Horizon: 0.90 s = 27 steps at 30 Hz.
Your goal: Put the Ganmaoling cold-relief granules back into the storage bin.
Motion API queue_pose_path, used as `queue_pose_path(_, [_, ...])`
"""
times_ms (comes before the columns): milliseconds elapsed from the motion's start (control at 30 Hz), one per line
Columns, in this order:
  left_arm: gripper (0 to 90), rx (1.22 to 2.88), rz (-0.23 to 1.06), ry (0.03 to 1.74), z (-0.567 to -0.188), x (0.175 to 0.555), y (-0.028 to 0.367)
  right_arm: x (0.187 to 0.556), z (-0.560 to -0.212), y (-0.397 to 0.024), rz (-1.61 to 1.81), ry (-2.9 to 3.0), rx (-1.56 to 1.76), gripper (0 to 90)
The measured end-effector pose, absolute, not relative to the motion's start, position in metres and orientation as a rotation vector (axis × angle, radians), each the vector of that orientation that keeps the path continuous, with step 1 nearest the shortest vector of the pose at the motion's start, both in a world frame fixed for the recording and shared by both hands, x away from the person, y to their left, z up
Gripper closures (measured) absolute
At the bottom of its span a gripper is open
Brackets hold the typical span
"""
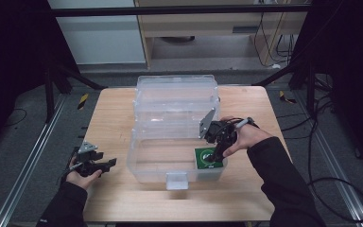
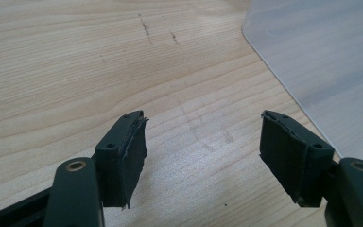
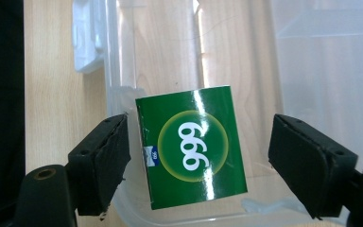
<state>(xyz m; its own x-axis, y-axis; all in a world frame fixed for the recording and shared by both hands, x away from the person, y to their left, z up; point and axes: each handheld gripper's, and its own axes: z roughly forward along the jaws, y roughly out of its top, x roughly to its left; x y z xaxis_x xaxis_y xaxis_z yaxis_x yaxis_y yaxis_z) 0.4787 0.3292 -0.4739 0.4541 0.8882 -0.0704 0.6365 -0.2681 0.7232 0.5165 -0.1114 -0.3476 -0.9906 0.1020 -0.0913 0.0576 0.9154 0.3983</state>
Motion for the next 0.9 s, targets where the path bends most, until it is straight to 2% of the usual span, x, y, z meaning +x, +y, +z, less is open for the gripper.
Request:
queue_pose_path(500, [31.5,2.007,0.459,1.265,-0.474,0.479,0.329,0.508,-0.327,-0.130,0.760,2.806,0.290,36.8])
queue_pose_path(900, [31.5,2.011,0.464,1.269,-0.474,0.479,0.328,0.498,-0.331,-0.135,0.793,2.770,0.330,40.6])
